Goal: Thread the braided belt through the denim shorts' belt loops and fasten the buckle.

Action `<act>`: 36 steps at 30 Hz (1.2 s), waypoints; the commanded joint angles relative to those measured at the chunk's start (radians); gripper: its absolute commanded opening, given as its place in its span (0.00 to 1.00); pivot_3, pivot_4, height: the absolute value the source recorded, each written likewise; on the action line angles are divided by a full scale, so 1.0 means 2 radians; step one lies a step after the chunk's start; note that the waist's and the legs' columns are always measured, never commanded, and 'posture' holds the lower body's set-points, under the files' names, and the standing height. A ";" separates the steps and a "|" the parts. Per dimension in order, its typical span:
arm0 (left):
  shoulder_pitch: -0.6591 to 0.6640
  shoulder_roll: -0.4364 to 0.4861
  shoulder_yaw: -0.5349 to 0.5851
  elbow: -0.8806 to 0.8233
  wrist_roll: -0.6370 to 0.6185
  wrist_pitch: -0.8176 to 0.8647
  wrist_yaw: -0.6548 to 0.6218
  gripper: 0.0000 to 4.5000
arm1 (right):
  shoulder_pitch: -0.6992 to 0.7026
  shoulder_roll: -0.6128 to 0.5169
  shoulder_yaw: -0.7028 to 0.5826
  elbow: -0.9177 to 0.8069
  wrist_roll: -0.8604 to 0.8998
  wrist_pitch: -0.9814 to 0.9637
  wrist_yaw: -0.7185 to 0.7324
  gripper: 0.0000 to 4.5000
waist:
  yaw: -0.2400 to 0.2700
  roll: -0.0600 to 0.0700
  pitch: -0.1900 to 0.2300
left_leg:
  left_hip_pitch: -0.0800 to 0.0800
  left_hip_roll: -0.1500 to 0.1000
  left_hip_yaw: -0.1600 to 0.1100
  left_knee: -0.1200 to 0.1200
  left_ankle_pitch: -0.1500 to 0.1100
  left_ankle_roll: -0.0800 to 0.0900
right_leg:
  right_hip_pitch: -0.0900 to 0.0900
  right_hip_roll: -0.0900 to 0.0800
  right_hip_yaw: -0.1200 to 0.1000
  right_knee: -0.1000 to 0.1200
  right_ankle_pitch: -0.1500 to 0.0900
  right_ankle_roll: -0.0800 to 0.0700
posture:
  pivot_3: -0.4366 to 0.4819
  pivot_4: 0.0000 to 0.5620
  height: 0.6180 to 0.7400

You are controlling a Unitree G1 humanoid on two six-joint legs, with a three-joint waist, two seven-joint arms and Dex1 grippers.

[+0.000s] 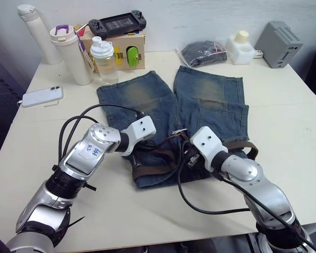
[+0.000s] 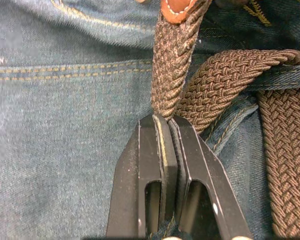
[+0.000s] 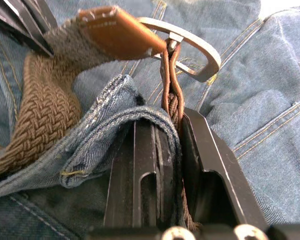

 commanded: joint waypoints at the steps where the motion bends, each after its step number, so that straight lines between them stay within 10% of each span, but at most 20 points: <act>1: 0.002 -0.008 0.015 -0.023 -0.007 0.016 0.012 0.00 | -0.001 -0.002 0.008 -0.017 -0.003 0.006 0.005 0.00 | 0.000 0.000 0.000 | 0.000 0.000 0.000 0.000 0.000 0.000 | 0.000 0.000 0.000 0.000 0.000 0.000 | 0.48 0.27 0.59; 13: 0.017 -0.016 -0.003 -0.008 0.009 0.026 0.041 0.00 | -0.006 0.003 0.036 -0.040 -0.009 0.024 0.010 0.00 | 0.000 0.000 0.000 | 0.000 0.000 0.000 0.000 0.000 0.000 | 0.000 0.000 0.000 0.000 0.000 0.000 | 0.48 0.27 0.59; 25: 0.028 0.002 0.011 -0.051 -0.011 0.078 0.037 0.00 | -0.030 0.128 -0.061 -0.012 0.029 0.149 -0.046 0.00 | -0.001 0.000 0.000 | 0.000 0.000 0.000 0.000 0.000 0.000 | 0.000 0.000 0.000 0.000 0.000 0.000 | 0.48 0.27 0.59; 36: 0.018 -0.012 -0.007 -0.067 -0.023 0.157 0.064 0.00 | -0.049 0.094 0.018 -0.015 -0.022 0.142 -0.088 0.00 | -0.001 -0.001 0.000 | 0.001 0.000 0.000 0.000 0.000 0.000 | 0.000 0.000 0.000 0.001 0.000 0.000 | 0.48 0.27 0.59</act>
